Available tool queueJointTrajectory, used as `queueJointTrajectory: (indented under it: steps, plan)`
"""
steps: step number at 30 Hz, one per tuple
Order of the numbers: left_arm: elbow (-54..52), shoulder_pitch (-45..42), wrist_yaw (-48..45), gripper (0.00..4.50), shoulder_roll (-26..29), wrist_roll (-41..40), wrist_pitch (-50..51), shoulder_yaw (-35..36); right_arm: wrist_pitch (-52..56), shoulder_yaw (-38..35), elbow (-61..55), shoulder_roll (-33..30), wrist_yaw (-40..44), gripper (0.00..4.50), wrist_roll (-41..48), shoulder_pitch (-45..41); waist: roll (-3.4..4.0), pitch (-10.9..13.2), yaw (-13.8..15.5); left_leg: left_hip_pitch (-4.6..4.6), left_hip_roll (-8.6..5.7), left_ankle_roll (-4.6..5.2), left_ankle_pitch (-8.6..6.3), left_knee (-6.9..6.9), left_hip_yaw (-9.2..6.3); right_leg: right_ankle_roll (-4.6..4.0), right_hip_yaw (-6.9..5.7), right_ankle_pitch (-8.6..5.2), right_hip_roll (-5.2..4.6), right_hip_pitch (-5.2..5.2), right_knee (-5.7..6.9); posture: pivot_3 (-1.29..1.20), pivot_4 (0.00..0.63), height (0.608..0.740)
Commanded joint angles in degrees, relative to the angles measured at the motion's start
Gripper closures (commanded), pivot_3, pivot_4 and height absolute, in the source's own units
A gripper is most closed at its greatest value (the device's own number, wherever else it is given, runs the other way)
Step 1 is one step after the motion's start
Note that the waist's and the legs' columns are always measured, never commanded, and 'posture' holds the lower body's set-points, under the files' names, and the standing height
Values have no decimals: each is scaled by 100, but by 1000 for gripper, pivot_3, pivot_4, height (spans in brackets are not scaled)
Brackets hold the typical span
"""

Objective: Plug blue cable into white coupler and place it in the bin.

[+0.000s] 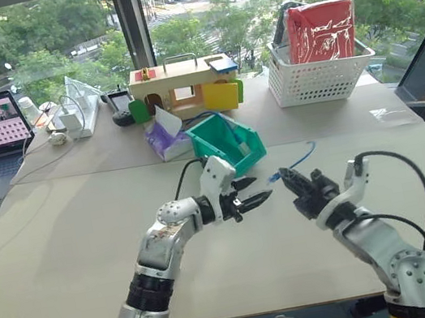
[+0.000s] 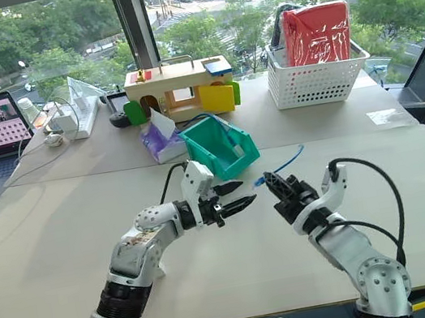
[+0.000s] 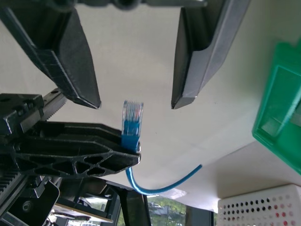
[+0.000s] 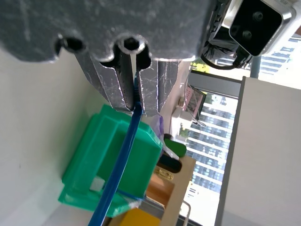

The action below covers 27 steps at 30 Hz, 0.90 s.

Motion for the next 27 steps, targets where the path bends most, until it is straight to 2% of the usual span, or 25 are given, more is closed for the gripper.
queueJointTrajectory:
  steps: [1, 7, 9, 12, 15, 18, 21, 23, 26, 27]
  plan:
    - [-666, -14, 174, 19, 299, -380, 429, 535, 118, -196, 240, -388, 265, 4500, 298, -453, 0, 0, -4, 0, 1, 0, 0, 0, 0, -1, 0, 0, 0, 0, 1, 0, 150, 737]
    - [-1327, 400, 622, 19, 928, -535, 232, 1610, 445, -50, 975, -739, 686, 4500, 308, -1105, 1, 0, 11, 5, 3, 0, 0, -4, 4, -2, 3, 1, 2, 1, 1, 0, 150, 737]
    - [-1350, 474, 756, 19, 1152, -443, 49, 1895, 508, 26, 1201, -693, 807, 4500, 219, -1268, 0, 1, 33, 5, 2, 0, 0, -4, 5, -2, 3, 1, 1, 1, 1, 0, 150, 737]
    - [-1592, 691, 715, 19, 1427, -884, 144, 2503, 628, 201, 1577, -567, 1046, 4500, 52, -1538, 0, 1, 16, 5, 0, 1, 1, -4, 12, 0, 3, 2, -3, 2, 0, 0, 150, 737]
    - [-1679, 849, 720, 19, 1639, -844, -34, 2602, 714, 244, 1746, -518, 1184, 4500, -56, -1675, 0, 1, 31, 4, 4, 1, 1, -4, 14, -1, 3, 2, -2, 0, -1, 0, 150, 737]
    - [-1709, 1274, 450, 19, 2013, -923, -361, 3054, 843, 274, 1893, -497, 1347, 4500, -146, -1803, 0, 1, 27, 3, 4, 1, 1, -5, 18, -1, 2, 2, -2, -1, -1, 0, 150, 737]
    - [-1771, 1897, 14, 19, 2312, -1259, -340, 3395, 937, 263, 1937, -508, 1451, 4500, -272, -1839, 0, 1, 2, 4, 9, 1, 0, -5, 21, -2, 2, 2, 0, -2, 0, 0, 150, 737]
    - [-2002, 2655, -427, 19, 2493, -1423, -407, 3586, 1013, 287, 1909, -561, 1545, 4500, -396, -1823, 0, 1, -15, 4, 10, 0, 0, -7, 22, -3, 2, 2, -1, -4, 0, 0, 150, 737]
    - [-2355, 3764, -488, 19, 2223, -1621, -562, 3907, 1082, 224, 1866, -545, 1569, 4500, -420, -1785, 0, 1, -18, 4, 14, 0, 0, -11, 31, -4, 3, 3, -5, -9, 0, 0, 150, 737]
    - [-2556, 4058, -245, 19, 1950, -1762, -536, 3959, 1105, 212, 1864, -538, 1576, 4500, -434, -1777, 1, 1, -15, 5, 21, 1, -1, -12, 36, -6, 3, 3, -4, -9, -4, 0, 150, 737]
